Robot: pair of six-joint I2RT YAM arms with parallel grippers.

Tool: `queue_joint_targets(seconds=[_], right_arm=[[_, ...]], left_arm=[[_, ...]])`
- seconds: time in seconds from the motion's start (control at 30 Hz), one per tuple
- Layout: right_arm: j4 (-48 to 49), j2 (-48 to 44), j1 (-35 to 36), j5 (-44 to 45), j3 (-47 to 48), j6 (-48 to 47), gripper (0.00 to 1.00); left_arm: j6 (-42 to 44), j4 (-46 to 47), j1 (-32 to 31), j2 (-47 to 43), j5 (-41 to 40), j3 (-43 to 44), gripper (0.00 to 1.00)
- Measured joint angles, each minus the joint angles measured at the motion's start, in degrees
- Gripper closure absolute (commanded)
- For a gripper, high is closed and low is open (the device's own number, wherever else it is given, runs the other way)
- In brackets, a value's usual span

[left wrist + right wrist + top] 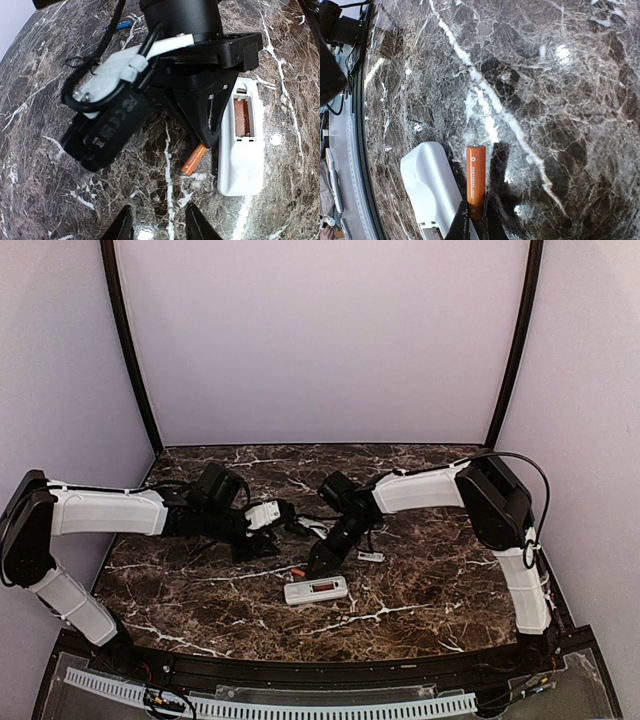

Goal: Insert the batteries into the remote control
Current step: Adjust the remote control without batteries at the center of the board, then place the battery in the battery compartment.

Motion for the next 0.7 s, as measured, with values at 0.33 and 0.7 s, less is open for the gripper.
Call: queue_joint_targets(seconds=[0.33,0.7], right_arm=[[-5.6,-5.2,-2.4,6.3,1.4,-6.4,1.0],[-9.9,-17.9,1.5,17.3,-5.4,-15.2,1.0]], left_arm=[[-0.5,-0.5,0.0,-2.4,0.7,-0.6,0.59],[-5.3,5.3,0.7,-6.4,-4.2,-5.3,0.25]])
